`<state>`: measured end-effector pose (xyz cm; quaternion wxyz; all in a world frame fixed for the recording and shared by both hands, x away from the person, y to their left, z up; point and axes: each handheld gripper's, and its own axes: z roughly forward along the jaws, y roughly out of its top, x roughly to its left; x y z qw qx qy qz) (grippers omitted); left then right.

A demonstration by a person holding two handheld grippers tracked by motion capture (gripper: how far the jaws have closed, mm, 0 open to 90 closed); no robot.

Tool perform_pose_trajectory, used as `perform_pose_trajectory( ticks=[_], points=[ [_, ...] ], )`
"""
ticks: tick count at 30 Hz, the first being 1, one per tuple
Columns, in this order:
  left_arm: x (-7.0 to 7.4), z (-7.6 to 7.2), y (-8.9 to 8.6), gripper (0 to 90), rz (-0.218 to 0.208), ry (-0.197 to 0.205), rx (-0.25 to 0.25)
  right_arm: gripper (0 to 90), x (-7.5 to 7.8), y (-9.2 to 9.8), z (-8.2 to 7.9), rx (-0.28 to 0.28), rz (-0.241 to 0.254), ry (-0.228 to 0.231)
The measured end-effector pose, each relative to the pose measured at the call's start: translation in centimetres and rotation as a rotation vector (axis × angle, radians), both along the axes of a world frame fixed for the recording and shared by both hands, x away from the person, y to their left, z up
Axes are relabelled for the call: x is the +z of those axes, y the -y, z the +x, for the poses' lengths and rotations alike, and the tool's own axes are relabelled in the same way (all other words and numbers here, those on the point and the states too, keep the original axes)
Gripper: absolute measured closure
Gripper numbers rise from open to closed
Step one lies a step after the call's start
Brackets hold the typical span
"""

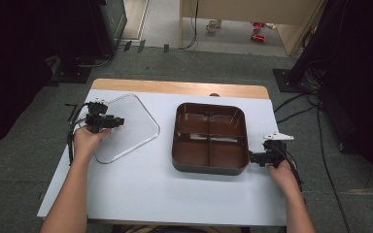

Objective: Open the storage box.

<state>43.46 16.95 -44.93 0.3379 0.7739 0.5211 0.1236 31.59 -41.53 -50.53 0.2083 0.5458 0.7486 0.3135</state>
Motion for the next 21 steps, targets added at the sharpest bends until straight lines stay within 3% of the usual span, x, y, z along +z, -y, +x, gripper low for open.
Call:
perform_pose_trajectory(
  ticks=[5, 8, 14, 21],
  points=[
    [1.4, -0.6, 0.0, 43.3, -0.027, 0.036, -0.012, 0.0, 0.0, 0.0, 0.0, 0.000, 0.000, 0.000],
    [2.0, -0.9, 0.3, 40.7, -0.042, 0.029, -0.023, 0.0, 0.0, 0.0, 0.0, 0.000, 0.000, 0.000],
    [3.2, -1.9, 1.3, 36.6, -0.073, 0.081, -0.072, 0.0, 0.0, 0.0, 0.0, 0.000, 0.000, 0.000],
    [4.3, -2.7, 2.6, 34.4, -0.122, 0.089, -0.110, 0.0, 0.0, 0.0, 0.0, 0.000, 0.000, 0.000]
  ],
)
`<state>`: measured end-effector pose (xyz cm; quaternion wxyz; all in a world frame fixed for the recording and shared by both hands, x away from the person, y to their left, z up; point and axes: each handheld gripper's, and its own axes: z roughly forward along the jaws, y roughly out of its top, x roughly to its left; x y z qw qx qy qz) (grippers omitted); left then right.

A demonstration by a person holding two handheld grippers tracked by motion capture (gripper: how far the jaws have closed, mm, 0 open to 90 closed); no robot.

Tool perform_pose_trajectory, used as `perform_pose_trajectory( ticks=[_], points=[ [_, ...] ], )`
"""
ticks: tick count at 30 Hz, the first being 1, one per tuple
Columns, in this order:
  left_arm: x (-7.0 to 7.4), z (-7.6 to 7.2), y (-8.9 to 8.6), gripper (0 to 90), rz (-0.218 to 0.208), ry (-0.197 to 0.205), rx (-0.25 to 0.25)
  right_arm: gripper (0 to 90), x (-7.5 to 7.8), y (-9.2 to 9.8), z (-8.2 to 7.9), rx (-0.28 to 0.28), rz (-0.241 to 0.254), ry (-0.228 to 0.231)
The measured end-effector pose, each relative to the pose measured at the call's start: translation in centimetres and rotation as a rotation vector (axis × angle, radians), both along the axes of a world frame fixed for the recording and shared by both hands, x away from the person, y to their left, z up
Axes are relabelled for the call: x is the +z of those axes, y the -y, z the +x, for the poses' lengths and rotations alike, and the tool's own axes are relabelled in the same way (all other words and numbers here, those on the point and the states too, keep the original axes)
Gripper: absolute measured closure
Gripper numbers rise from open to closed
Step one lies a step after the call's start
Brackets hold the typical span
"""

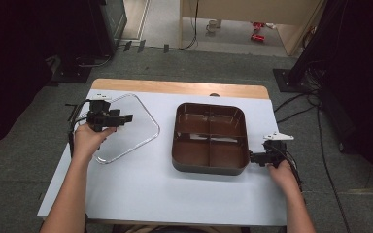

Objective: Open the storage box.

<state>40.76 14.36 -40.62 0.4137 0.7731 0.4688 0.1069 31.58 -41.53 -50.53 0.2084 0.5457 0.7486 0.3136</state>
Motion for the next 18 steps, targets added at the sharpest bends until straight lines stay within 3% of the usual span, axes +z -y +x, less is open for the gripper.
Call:
perform_pose_trajectory(
  ticks=[7, 18],
  points=[
    [0.3, -0.6, 1.4, 31.4, 0.028, 0.003, -0.028, 0.0, 0.0, 0.0, 0.0, 0.000, 0.000, 0.000],
    [-0.7, -2.1, 5.4, 28.6, 0.041, 0.020, -0.135, 0.0, 0.0, 0.0, 0.0, 0.000, 0.000, 0.000]
  ],
)
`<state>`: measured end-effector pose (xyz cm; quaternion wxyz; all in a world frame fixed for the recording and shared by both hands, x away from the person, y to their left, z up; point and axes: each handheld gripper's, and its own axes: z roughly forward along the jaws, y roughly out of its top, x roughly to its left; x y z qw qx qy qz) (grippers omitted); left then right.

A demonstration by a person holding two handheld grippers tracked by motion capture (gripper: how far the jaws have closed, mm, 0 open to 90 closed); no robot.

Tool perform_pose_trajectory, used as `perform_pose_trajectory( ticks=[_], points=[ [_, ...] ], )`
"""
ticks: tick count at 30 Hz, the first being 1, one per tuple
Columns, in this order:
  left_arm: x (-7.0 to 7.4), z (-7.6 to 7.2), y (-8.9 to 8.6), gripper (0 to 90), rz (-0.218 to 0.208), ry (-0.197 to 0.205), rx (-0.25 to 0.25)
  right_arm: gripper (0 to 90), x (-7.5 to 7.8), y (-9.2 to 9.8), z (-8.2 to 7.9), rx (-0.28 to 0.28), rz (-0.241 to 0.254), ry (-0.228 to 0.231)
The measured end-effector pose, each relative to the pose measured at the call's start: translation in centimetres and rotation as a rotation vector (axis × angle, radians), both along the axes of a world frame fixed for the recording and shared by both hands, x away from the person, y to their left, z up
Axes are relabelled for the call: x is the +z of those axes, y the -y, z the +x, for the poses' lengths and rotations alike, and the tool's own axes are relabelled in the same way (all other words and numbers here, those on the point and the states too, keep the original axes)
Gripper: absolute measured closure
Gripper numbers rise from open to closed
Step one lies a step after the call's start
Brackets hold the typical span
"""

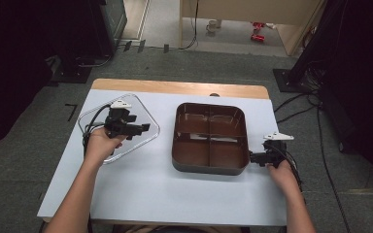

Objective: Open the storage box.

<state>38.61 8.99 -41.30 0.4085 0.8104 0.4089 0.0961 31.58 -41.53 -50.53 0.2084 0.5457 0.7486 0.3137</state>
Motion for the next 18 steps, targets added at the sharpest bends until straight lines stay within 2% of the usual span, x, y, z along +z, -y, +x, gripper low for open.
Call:
perform_pose_trajectory(
  ticks=[5, 6, 10, 18],
  points=[
    [-0.5, -0.7, 1.2, 27.1, 0.015, 0.011, -0.036, 0.0, 0.0, 0.0, 0.0, 0.000, 0.000, 0.000],
    [-0.7, -1.0, 1.7, 27.0, 0.022, 0.023, -0.056, 0.0, 0.0, 0.0, 0.0, 0.000, 0.000, 0.000],
    [-1.2, -1.6, 2.4, 26.1, 0.012, 0.036, -0.078, 0.0, 0.0, 0.0, 0.0, 0.000, 0.000, 0.000],
    [-2.7, -2.6, 3.5, 24.8, 0.038, 0.013, -0.099, 0.0, 0.0, 0.0, 0.0, 0.000, 0.000, 0.000]
  ],
)
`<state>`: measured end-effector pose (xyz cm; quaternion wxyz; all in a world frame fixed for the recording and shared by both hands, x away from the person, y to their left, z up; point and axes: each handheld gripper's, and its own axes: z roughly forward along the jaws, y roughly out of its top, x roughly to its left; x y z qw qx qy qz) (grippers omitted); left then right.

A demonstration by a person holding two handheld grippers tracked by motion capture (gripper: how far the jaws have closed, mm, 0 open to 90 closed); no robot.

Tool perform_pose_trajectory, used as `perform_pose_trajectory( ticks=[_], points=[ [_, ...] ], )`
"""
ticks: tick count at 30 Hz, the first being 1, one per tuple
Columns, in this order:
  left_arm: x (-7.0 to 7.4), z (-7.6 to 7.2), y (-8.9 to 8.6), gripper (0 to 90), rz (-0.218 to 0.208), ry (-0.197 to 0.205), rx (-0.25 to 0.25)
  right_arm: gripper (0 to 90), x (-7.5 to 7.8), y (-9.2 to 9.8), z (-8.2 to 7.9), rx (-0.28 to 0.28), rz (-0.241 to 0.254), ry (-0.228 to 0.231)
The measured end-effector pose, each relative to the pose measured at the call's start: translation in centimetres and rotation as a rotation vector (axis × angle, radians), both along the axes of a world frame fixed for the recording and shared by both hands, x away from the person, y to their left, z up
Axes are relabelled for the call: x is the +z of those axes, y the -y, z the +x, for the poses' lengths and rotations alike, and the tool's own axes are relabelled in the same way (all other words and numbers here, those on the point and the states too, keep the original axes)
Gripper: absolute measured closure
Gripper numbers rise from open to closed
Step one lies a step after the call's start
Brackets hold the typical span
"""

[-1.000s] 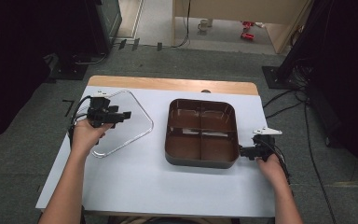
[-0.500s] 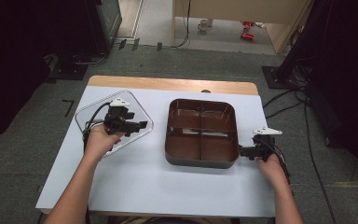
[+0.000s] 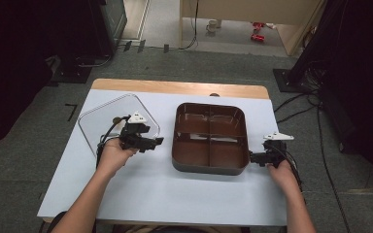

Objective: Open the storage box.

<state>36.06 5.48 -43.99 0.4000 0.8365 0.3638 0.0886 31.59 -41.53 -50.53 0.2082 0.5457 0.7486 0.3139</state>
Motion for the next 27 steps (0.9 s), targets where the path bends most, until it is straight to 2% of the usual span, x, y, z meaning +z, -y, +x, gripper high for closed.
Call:
perform_pose_trajectory(
  ticks=[8, 10, 11, 12, 16, 21, 27],
  points=[
    [-1.2, -1.4, 1.4, 24.6, 0.002, -0.011, -0.045, 0.0, 0.0, 0.0, 0.0, 0.000, 0.000, 0.000],
    [-1.5, -1.6, 1.7, 24.5, 0.037, -0.016, -0.069, 0.0, 0.0, 0.0, 0.0, 0.000, 0.000, 0.000],
    [-1.5, -1.6, 1.7, 24.1, 0.037, -0.016, -0.069, 0.0, 0.0, 0.0, 0.0, 0.000, 0.000, 0.000],
    [-1.8, -1.7, 2.0, 24.2, 0.065, -0.010, -0.078, 0.0, 0.0, 0.0, 0.0, 0.000, 0.000, 0.000],
    [-2.4, -1.9, 2.4, 24.2, 0.084, -0.022, -0.098, 0.0, 0.0, 0.0, 0.0, 0.000, 0.000, 0.000],
    [-3.1, -1.7, 2.6, 24.6, 0.101, -0.039, -0.093, 0.0, 0.0, 0.0, 0.0, 0.000, 0.000, 0.000],
    [-4.0, -1.7, 2.9, 24.6, 0.152, -0.052, -0.108, 0.0, 0.0, 0.0, 0.0, 0.000, 0.000, 0.000]
  ],
)
